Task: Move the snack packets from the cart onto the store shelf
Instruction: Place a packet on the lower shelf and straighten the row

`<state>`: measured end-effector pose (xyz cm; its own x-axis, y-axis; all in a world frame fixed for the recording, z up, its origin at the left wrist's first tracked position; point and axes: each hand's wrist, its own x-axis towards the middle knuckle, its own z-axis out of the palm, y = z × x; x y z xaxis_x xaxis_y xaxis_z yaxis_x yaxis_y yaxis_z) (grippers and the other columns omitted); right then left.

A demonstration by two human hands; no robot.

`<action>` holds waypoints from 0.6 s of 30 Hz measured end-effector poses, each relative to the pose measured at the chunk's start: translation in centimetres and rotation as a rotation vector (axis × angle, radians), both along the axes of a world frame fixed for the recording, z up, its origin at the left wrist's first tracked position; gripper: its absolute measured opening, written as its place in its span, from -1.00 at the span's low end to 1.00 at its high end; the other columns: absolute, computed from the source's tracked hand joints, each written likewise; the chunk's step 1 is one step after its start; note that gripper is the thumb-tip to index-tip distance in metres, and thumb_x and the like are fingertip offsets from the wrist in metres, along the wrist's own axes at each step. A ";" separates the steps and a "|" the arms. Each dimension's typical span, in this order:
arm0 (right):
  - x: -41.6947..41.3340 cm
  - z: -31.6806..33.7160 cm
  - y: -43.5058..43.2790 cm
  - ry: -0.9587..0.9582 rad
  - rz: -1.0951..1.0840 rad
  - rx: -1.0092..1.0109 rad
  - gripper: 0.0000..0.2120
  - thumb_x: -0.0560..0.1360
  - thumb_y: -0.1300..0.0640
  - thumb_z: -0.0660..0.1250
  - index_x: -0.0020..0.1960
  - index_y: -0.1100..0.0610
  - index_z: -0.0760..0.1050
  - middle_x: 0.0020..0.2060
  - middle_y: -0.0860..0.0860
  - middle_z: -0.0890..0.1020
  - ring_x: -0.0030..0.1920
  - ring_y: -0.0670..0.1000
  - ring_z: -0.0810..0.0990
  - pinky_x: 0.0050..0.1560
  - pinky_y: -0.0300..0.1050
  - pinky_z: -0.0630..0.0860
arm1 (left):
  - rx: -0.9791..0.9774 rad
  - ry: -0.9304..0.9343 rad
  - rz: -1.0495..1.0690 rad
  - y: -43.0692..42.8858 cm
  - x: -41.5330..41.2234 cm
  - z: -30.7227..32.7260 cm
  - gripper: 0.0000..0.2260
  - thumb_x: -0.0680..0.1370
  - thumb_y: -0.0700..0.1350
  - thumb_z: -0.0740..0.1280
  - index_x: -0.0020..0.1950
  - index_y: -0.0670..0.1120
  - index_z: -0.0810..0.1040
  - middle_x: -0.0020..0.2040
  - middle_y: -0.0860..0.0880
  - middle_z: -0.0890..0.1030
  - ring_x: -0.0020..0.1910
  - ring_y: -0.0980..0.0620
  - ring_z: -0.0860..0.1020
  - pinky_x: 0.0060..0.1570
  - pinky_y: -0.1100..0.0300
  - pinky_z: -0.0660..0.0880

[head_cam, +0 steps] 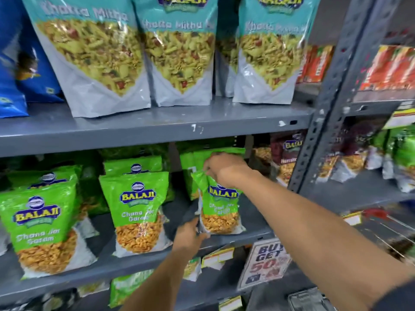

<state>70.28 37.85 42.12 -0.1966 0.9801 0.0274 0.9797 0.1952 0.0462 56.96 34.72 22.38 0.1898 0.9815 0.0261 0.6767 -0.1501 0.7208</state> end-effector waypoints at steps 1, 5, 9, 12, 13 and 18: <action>0.1 0.0 0.0 0.000 0.014 0.045 -0.74 0.51 0.11 0.26 0.16 -0.05 0.56 0.19 0.06 0.59 0.16 0.17 0.58 0.12 0.01 0.54 | 0.004 0.007 0.003 0.0 0.0 -0.1 -0.81 0.39 -0.08 0.45 -0.08 -0.11 0.55 -0.14 -0.07 0.69 -0.18 -0.03 0.60 -0.17 0.12 0.47; 2.5 0.6 -0.5 0.093 0.074 -0.010 -0.67 0.49 -0.08 0.29 0.24 -0.08 0.48 0.21 0.06 0.56 0.19 0.17 0.55 0.13 0.00 0.52 | 0.009 0.019 0.011 0.4 -0.1 -0.3 -0.78 0.38 -0.04 0.46 -0.03 -0.06 0.58 -0.12 -0.04 0.70 -0.16 -0.02 0.61 -0.18 0.14 0.48; 5.8 2.2 -0.8 -0.206 -0.010 -0.210 -0.48 0.39 -0.03 0.43 0.30 0.13 0.45 0.24 0.14 0.57 0.19 0.18 0.56 0.16 -0.06 0.53 | -0.004 -0.003 0.044 0.5 0.0 -0.5 -0.79 0.35 -0.04 0.49 -0.08 -0.04 0.57 -0.14 -0.03 0.69 -0.19 -0.01 0.58 -0.24 0.21 0.41; 7.0 2.8 -0.5 -0.173 -0.093 -0.170 -0.67 0.46 0.15 0.39 0.21 0.17 0.54 0.20 0.13 0.61 0.15 0.15 0.59 0.13 -0.12 0.53 | -0.007 -0.017 0.045 0.5 0.1 -0.5 -0.79 0.35 -0.04 0.49 -0.09 -0.04 0.57 -0.16 0.00 0.67 -0.19 0.00 0.56 -0.23 0.20 0.40; 7.0 2.8 -0.5 -0.150 -0.106 -0.141 -0.69 0.47 0.19 0.36 0.21 0.18 0.54 0.20 0.15 0.61 0.15 0.16 0.59 0.13 -0.10 0.53 | -0.005 -0.020 0.046 0.5 0.2 -0.5 -0.80 0.35 -0.04 0.48 -0.09 -0.04 0.57 -0.16 0.00 0.67 -0.19 0.00 0.56 -0.23 0.20 0.40; 5.5 1.8 -0.7 -0.047 -0.090 -0.027 -0.46 0.39 0.32 0.23 0.31 -0.05 0.43 0.31 0.10 0.51 0.23 0.19 0.54 0.19 0.06 0.52 | -0.016 -0.040 0.058 0.3 0.3 -0.6 -0.79 0.37 -0.04 0.48 -0.07 -0.08 0.58 -0.15 -0.03 0.68 -0.16 -0.04 0.60 -0.16 0.09 0.51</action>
<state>75.82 37.16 43.95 -0.1077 0.9942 -0.0062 0.9902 0.1078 0.0883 57.27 35.04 21.75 0.1319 0.9911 0.0172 0.6544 -0.1001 0.7495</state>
